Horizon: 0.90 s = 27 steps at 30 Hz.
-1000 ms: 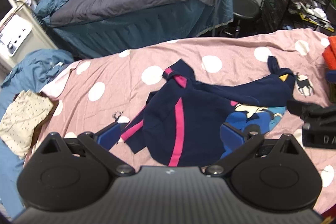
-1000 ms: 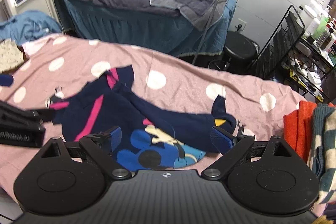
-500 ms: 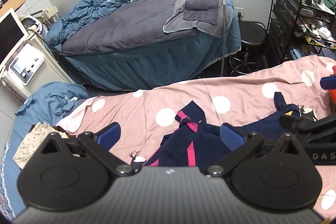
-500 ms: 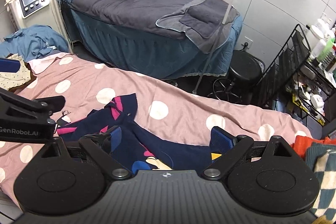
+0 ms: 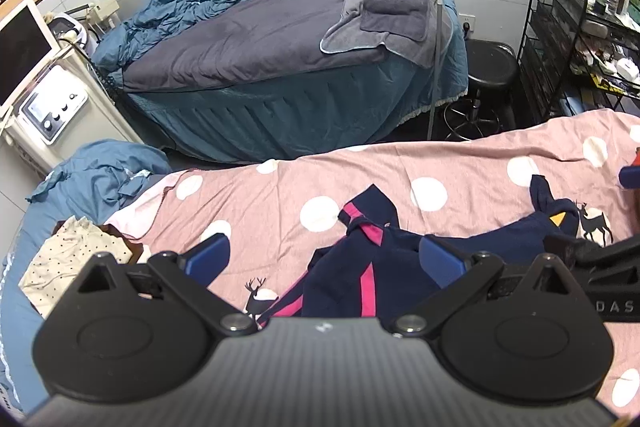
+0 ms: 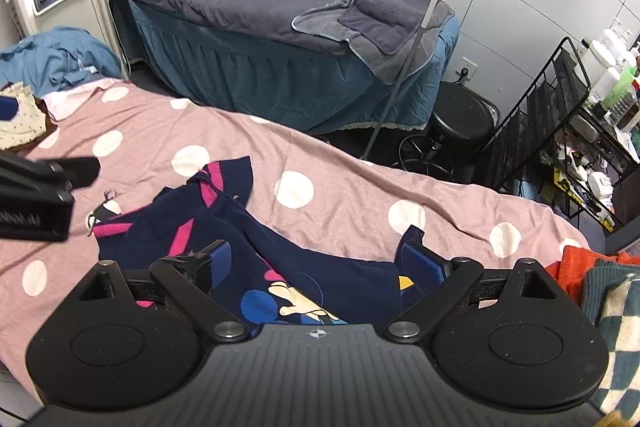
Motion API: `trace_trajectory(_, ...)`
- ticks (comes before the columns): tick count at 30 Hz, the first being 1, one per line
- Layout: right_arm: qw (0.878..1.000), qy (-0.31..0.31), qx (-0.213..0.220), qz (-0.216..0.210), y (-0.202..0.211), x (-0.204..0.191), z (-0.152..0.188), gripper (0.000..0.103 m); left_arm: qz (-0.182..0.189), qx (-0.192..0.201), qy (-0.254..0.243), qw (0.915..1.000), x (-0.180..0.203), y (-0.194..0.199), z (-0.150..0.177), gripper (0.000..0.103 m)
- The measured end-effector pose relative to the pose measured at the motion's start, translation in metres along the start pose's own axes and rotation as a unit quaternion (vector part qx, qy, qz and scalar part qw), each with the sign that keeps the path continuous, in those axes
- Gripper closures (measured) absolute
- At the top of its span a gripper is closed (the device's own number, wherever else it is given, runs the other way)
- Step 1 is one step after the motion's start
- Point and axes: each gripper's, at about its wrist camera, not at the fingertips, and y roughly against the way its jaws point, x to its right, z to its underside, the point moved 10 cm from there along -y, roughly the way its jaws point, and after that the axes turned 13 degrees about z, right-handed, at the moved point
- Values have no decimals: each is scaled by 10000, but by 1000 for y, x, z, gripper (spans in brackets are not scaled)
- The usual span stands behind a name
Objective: Fold small clothes
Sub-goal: 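Move both grippers over the crumpled navy Mickey shirt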
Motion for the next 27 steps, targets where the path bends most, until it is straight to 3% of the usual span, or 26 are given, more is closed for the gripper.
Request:
trace_trajectory(6, 9998, 206, 78, 26, -8, -13, 1, 0, -93, 65, 112, 9999, -15, -6, 2, 0)
trace_trajectory(18, 9975, 392, 290, -505, -3, -26, 14, 0, -391, -86, 468, 9981, -23, -21, 24, 0)
trace_trajectory(23, 9976, 165, 327, -589, -14, -20, 23, 0, -406, -354, 638, 9965, -27, -46, 47, 0)
trace_trajectory(27, 9986, -127, 176, -492, -25, -11, 35, 0, -393, -646, 476, 9960, -19, -65, 64, 0)
